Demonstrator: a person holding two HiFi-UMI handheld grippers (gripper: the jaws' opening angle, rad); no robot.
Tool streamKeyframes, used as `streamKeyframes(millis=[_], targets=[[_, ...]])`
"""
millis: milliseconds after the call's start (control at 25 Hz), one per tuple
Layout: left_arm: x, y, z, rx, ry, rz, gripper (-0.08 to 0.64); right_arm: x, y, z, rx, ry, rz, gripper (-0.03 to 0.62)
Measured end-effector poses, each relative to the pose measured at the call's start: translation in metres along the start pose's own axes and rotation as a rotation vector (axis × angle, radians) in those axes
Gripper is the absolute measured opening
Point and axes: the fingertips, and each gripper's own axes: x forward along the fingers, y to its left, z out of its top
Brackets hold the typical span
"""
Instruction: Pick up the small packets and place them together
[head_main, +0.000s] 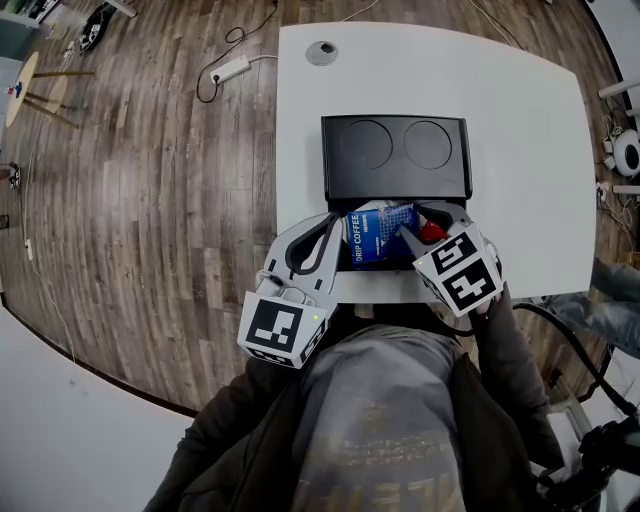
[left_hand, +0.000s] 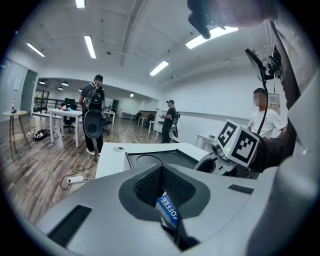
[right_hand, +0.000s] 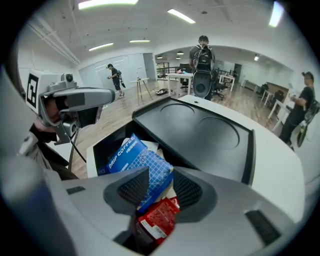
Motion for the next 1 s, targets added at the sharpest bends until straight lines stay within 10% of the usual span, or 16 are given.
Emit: streamKeyframes(millis=[560, 720, 1000], targets=[[0.009, 0.003, -0.002, -0.012, 0.007, -0.016, 0.002, 0.019, 0.003, -0.011, -0.022, 0.141, -0.011, 0.187], [0.01, 0.002, -0.006, -0.02, 0.009, -0.022, 0.001, 0.026, 0.017, -0.013, 0.11, 0.065, 0.127, 0.128], [0.007, 0.009, -0.007, -0.025, 0.015, -0.006, 0.002, 0.023, 0.026, -0.006, 0.063, 0.004, 0.148, 0.003]])
